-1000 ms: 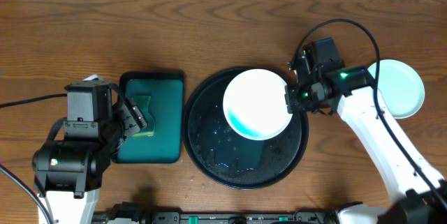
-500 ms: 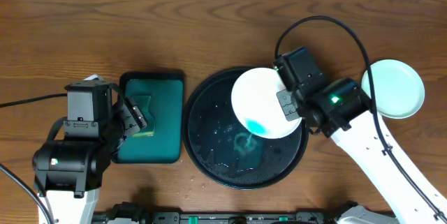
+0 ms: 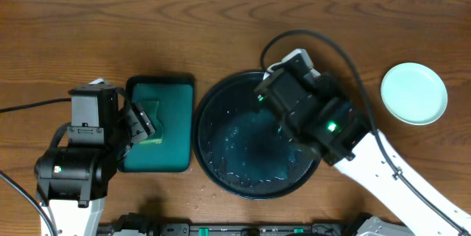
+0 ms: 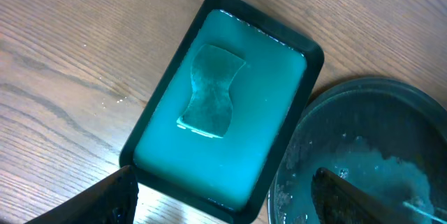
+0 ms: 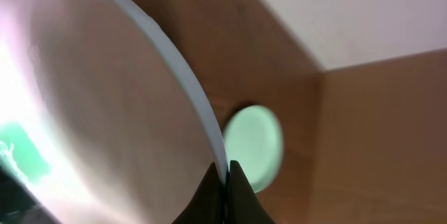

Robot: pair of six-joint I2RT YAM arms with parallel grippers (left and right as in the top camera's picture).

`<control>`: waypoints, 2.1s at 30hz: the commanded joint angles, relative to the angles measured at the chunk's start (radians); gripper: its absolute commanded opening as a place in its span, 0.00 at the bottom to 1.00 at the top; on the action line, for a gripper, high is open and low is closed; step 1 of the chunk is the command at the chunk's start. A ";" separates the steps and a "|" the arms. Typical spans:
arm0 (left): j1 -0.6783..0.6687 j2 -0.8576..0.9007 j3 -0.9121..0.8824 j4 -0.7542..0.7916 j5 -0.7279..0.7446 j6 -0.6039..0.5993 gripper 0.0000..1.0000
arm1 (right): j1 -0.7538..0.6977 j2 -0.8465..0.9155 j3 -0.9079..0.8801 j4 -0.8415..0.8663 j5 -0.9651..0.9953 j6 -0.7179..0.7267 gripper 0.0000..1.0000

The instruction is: Clean dirty plates on tray and stack at the side

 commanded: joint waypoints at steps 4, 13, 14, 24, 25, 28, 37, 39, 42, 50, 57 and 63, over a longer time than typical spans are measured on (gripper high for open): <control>-0.002 0.001 -0.008 -0.003 0.002 -0.004 0.80 | 0.159 -0.017 0.024 0.003 0.424 -0.162 0.01; -0.002 0.001 -0.008 -0.003 0.002 -0.004 0.80 | 0.310 -0.017 0.024 0.080 0.683 -0.418 0.01; -0.002 0.001 -0.008 -0.003 0.002 -0.004 0.80 | 0.322 -0.017 0.024 0.093 0.683 -0.452 0.01; -0.002 0.001 -0.008 -0.002 0.002 -0.004 0.80 | 0.366 -0.011 0.024 0.251 0.682 -0.732 0.01; -0.002 0.001 -0.008 -0.002 0.002 -0.004 0.80 | 0.366 -0.011 0.024 0.273 0.682 -0.786 0.01; -0.002 0.001 -0.008 -0.002 0.002 -0.004 0.80 | 0.366 -0.011 0.024 0.369 0.682 -0.919 0.01; -0.002 0.001 -0.008 -0.003 0.002 -0.004 0.80 | 0.357 -0.010 0.023 0.472 0.654 -1.037 0.01; -0.002 0.001 -0.008 -0.003 0.002 -0.004 0.80 | 0.347 -0.010 0.023 0.496 0.668 -1.121 0.01; -0.002 0.001 -0.008 -0.003 0.002 -0.004 0.80 | 0.339 -0.010 0.023 0.562 0.680 -1.236 0.01; -0.002 0.001 -0.008 -0.002 0.002 -0.004 0.80 | 0.339 -0.010 0.023 0.660 0.668 -1.322 0.01; -0.002 0.001 -0.008 -0.003 0.002 -0.004 0.80 | 0.338 -0.010 0.018 0.615 0.521 -0.859 0.01; -0.002 0.001 -0.008 -0.003 0.002 -0.004 0.80 | 0.246 -0.008 0.015 0.215 -0.170 -0.137 0.01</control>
